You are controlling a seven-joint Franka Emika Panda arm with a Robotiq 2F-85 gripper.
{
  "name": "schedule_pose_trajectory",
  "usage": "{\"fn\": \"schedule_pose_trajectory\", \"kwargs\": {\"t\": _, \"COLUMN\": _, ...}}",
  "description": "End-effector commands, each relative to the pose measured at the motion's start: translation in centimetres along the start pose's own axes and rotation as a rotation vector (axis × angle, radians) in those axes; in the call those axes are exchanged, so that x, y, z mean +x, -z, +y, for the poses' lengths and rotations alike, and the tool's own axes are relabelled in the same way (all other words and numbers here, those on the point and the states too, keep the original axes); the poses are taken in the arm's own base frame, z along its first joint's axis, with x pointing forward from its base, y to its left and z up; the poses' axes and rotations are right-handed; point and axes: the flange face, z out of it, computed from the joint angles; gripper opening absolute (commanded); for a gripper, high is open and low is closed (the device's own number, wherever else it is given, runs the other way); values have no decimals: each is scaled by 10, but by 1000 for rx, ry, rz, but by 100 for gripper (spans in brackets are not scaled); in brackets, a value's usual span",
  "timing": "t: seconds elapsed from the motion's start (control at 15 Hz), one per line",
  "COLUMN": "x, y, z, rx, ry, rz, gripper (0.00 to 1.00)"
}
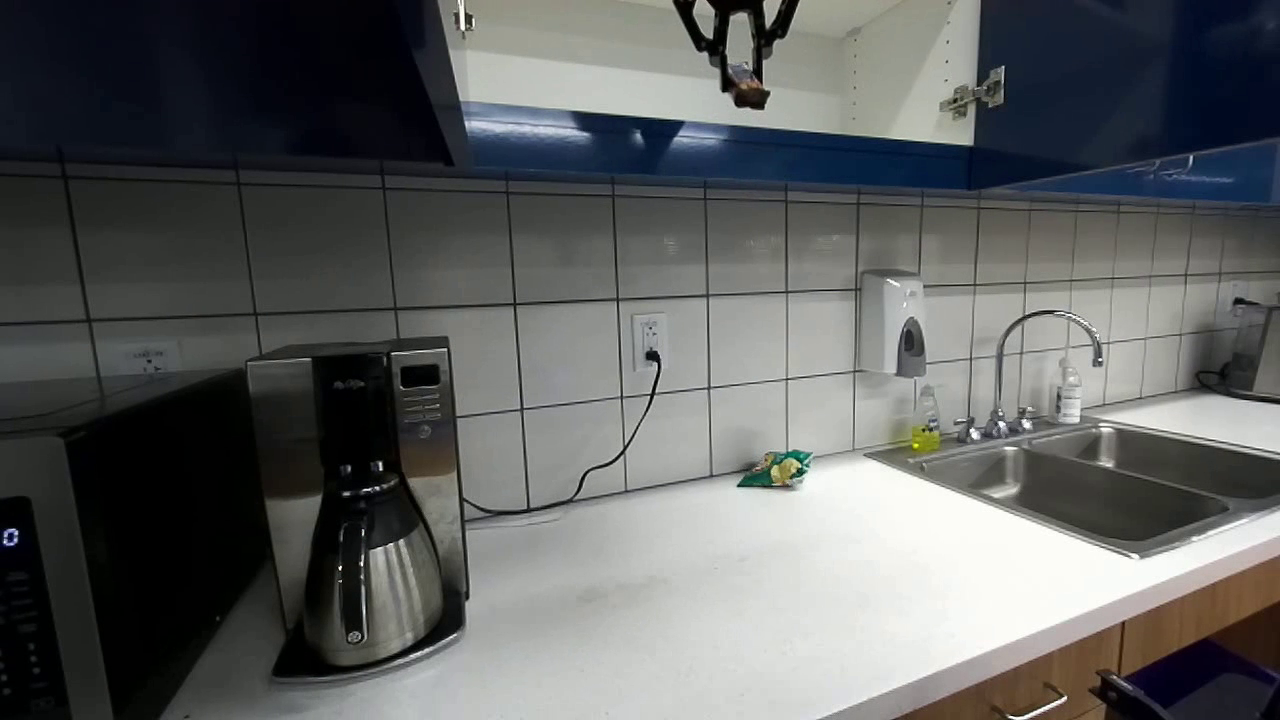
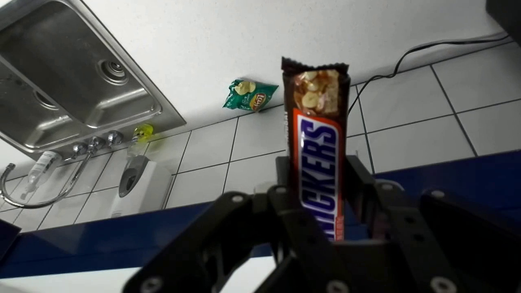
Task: Shift the snickers bar to the open cupboard
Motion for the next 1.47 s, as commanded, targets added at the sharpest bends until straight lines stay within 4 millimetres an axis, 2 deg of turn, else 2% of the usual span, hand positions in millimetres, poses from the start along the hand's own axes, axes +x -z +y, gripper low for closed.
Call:
{"fn": "schedule_pose_trajectory", "kwargs": {"t": 0.0, "x": 37, "y": 3, "z": -10, "rx": -32, "ry": 5, "rz": 5, "gripper": 11}}
{"fn": "schedule_pose_trajectory", "kwargs": {"t": 0.67, "x": 94, "y": 2, "z": -17, "rx": -48, "ry": -1, "rz": 13, "gripper": 11}}
{"fn": "schedule_pose_trajectory", "kwargs": {"t": 1.4, "x": 125, "y": -18, "z": -33, "rx": -18, "ry": 9, "rz": 18, "gripper": 11}}
